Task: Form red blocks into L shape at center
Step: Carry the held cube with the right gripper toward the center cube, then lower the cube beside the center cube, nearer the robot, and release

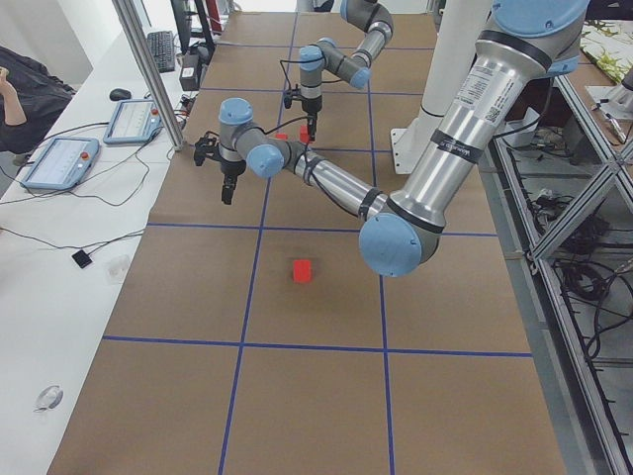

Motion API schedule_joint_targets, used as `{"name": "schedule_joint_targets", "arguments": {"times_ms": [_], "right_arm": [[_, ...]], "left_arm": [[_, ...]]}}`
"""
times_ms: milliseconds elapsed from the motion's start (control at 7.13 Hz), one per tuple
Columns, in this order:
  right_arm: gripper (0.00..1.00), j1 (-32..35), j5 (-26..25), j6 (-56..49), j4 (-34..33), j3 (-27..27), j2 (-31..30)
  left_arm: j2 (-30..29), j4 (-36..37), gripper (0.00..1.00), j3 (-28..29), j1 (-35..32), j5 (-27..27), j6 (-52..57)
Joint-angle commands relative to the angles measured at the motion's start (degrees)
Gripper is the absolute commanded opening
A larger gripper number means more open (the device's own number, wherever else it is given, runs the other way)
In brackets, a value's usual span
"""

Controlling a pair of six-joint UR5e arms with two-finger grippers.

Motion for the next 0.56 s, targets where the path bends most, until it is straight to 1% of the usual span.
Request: {"name": "schedule_joint_targets", "arguments": {"times_ms": [0,280,421], "right_arm": [[0.0,0.0,-1.3,-0.1,0.5,-0.6,0.0],[0.0,0.0,-3.0,-0.2,0.5,-0.7,0.0],[0.0,0.0,-3.7,-0.2,1.7,-1.3,0.1]], "left_arm": [[-0.1,0.0,1.0,0.4,0.0,0.1,0.0],[-0.1,0.0,1.0,0.5,0.0,0.1,0.0],[-0.1,0.0,1.0,0.5,0.0,0.1,0.0]]}}
